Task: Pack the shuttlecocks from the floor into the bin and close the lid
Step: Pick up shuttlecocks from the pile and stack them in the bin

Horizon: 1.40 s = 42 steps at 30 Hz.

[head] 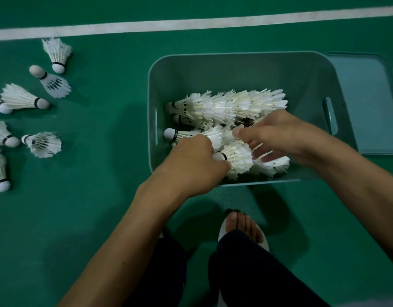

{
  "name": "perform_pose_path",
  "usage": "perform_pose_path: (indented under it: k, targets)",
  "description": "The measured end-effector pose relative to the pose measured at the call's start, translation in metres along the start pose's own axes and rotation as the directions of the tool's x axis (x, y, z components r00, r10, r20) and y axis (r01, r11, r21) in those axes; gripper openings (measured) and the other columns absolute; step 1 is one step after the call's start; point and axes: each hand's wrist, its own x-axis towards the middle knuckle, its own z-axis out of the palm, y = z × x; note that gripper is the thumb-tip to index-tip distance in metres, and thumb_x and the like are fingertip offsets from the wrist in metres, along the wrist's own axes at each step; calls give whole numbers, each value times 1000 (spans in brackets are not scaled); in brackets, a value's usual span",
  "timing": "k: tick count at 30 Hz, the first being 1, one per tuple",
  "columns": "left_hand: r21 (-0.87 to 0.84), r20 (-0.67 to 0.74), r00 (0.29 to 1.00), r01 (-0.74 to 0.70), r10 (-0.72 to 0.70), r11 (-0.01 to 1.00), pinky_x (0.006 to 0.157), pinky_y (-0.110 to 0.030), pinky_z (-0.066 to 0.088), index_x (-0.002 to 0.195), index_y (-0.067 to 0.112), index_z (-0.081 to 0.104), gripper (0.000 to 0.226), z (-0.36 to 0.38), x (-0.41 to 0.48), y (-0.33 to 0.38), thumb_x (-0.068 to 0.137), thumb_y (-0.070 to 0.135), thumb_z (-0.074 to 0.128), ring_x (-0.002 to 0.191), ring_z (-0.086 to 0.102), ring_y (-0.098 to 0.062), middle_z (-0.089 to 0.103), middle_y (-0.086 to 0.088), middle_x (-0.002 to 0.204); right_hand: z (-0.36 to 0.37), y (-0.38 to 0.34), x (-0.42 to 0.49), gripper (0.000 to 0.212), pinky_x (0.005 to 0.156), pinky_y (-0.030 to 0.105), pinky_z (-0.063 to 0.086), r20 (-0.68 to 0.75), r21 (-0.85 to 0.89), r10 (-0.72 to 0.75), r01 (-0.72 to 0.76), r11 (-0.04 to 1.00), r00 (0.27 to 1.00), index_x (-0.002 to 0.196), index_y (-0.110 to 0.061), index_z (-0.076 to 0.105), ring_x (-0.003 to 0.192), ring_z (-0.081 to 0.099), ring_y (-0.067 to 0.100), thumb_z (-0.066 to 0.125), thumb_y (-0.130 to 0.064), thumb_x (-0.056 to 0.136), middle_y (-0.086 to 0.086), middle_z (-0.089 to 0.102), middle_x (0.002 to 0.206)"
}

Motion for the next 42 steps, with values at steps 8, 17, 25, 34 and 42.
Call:
perform_pose_path:
  k: [8, 17, 25, 34, 42]
  targets:
    - [6, 2, 1000, 2, -2, 1000, 66, -23, 52, 82, 17, 76, 26, -4, -3, 2, 74, 39, 87, 78, 64, -7, 71, 3, 82, -22, 7, -6, 14, 76, 40, 57, 39, 284, 68, -77, 956, 997, 84, -4, 66, 66, 58, 19, 79, -10, 83, 6, 63, 69]
    - [48, -174, 985, 31, -22, 998, 58, -18, 36, 89, 25, 68, 20, -5, -6, -3, 78, 8, 62, 98, 59, -22, 67, -7, 98, 6, -7, 31, 13, 64, 37, 60, -109, 230, 103, -76, 970, 989, 90, -3, 62, 61, 55, 19, 74, -9, 90, 7, 56, 74]
    - [-83, -166, 986, -5, -9, 997, 60, -21, 45, 109, 18, 67, 36, -12, -8, -8, 89, -4, 47, 88, 63, -20, 66, -6, 102, 22, -12, 54, 10, 59, 30, 50, 63, 443, 229, -233, 866, 971, 101, -11, 64, 81, 65, 24, 67, -15, 93, 11, 71, 107]
    - [-403, -162, 983, 16, -89, 915, 74, -48, 61, 99, 22, 62, 19, 1, 7, 8, 105, 18, 43, 81, 73, -24, 63, 1, 96, 35, -15, 51, 9, 48, 23, 43, 94, 283, 160, -180, 942, 983, 88, -11, 68, 59, 51, 13, 71, -19, 93, 1, 57, 70]
    - [-523, -164, 979, 19, -122, 852, 80, -52, 62, 101, 16, 61, 19, 10, 1, 15, 105, 14, 43, 83, 70, -29, 57, 2, 94, 3, -5, 5, 41, 76, 39, 59, -178, 258, 27, 21, 966, 984, 94, -6, 73, 85, 71, 23, 73, -46, 88, 9, 77, 95]
